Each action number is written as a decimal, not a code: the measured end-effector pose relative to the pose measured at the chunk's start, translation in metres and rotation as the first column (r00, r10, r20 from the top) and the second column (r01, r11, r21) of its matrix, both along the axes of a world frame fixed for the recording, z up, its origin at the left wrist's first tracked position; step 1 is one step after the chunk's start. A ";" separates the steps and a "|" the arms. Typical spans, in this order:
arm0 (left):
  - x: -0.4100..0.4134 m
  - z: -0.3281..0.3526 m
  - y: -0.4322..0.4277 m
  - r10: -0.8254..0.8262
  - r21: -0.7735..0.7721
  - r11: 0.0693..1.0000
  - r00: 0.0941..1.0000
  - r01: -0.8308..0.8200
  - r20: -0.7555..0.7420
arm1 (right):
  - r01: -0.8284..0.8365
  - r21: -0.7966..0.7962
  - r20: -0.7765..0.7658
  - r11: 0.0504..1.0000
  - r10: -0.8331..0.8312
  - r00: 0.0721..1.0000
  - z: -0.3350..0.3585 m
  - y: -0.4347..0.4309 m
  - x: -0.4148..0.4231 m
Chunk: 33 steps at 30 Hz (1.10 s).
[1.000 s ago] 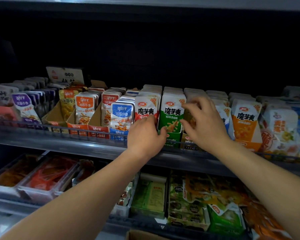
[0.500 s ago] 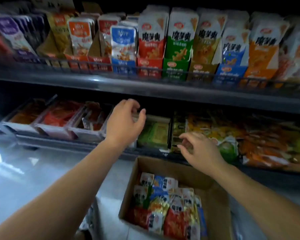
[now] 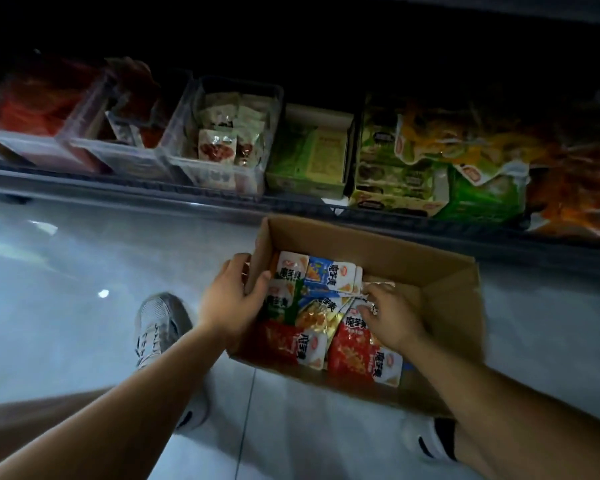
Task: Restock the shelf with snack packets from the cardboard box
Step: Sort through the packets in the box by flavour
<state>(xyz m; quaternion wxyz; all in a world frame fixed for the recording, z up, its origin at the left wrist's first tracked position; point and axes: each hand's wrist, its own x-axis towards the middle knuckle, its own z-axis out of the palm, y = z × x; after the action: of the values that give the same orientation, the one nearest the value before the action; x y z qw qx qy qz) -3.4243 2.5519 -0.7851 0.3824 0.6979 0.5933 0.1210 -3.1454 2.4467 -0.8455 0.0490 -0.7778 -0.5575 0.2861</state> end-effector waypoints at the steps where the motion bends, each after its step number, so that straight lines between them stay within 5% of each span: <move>1: 0.000 -0.004 -0.001 0.006 0.001 1.000 1.000 -0.006 0.007 | 0.020 0.010 -0.008 1.000 -0.020 1.000 -0.008 0.004 -0.002; 12: -0.001 -0.015 -0.003 0.064 0.007 0.998 0.998 -0.064 0.029 | 0.370 0.050 -0.029 0.928 -0.369 0.929 -0.065 0.051 -0.031; 19: -0.001 -0.017 -0.004 0.065 0.024 0.998 0.997 -0.066 0.038 | 0.638 0.000 -0.450 0.770 -0.569 0.688 -0.069 0.052 -0.041; 24: 0.000 -0.011 -0.005 0.059 -0.002 0.998 0.998 -0.059 0.039 | 0.645 0.046 -0.511 0.763 -0.536 0.672 -0.032 0.029 -0.034; 27: 0.000 -0.006 -0.004 0.044 -0.039 0.998 0.999 -0.043 0.015 | 0.575 0.126 -0.472 0.808 -0.461 0.751 0.007 0.022 -0.029; 31: 0.009 0.013 -0.005 -0.058 0.273 0.961 0.998 0.054 0.005 | 0.423 0.226 -0.509 0.878 -0.264 0.819 0.071 0.027 -0.033; 33: 0.016 0.025 -0.007 -0.151 0.288 0.949 0.987 0.127 0.062 | 0.396 0.279 -0.582 0.875 -0.174 0.795 0.101 0.037 -0.043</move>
<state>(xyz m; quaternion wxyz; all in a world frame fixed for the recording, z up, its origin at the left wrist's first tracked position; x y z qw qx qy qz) -3.4086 2.5448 -0.7605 0.3108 0.7798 0.5028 0.2064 -3.1887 2.4835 -0.7444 0.3996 -0.7162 -0.4396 0.3663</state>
